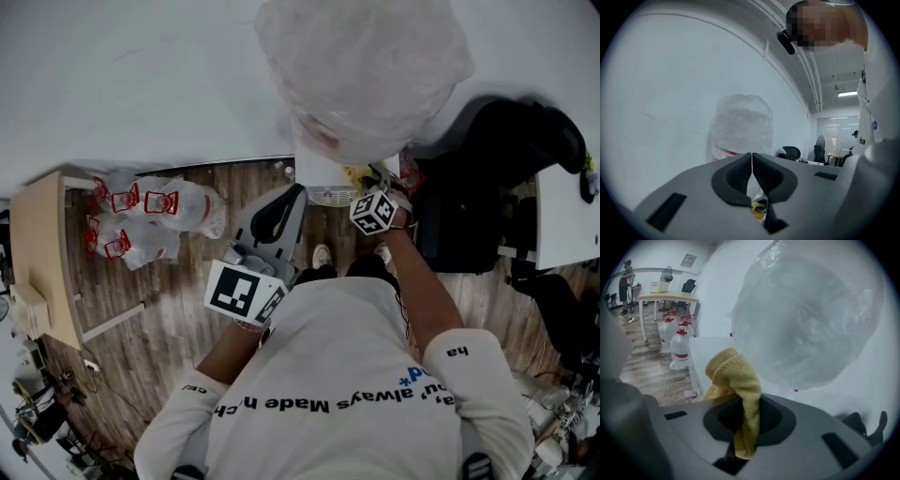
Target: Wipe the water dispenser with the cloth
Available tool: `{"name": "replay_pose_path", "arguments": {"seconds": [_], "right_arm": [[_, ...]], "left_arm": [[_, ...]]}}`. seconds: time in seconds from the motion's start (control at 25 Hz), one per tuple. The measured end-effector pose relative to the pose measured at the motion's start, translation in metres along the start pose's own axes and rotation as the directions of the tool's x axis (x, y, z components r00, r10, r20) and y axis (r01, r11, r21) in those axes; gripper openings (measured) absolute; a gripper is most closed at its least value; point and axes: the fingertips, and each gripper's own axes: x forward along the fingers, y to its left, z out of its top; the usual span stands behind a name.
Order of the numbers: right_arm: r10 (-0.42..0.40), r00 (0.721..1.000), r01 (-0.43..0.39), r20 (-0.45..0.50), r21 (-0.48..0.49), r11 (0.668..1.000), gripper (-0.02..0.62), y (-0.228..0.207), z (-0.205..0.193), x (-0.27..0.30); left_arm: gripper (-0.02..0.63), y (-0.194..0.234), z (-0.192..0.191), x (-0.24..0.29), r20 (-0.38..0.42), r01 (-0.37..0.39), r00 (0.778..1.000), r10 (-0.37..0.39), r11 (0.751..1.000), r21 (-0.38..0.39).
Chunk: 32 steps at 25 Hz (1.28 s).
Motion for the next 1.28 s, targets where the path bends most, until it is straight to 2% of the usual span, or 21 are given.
{"name": "replay_pose_path", "arguments": {"seconds": [1.28], "right_arm": [[0.028,1.0,-0.028,0.003,-0.013,1.0,0.046,0.021,-0.017,-0.029]], "left_arm": [[0.026,-0.006,0.004,0.005,0.004,0.016,1.0,-0.016,1.0,0.002]]}}
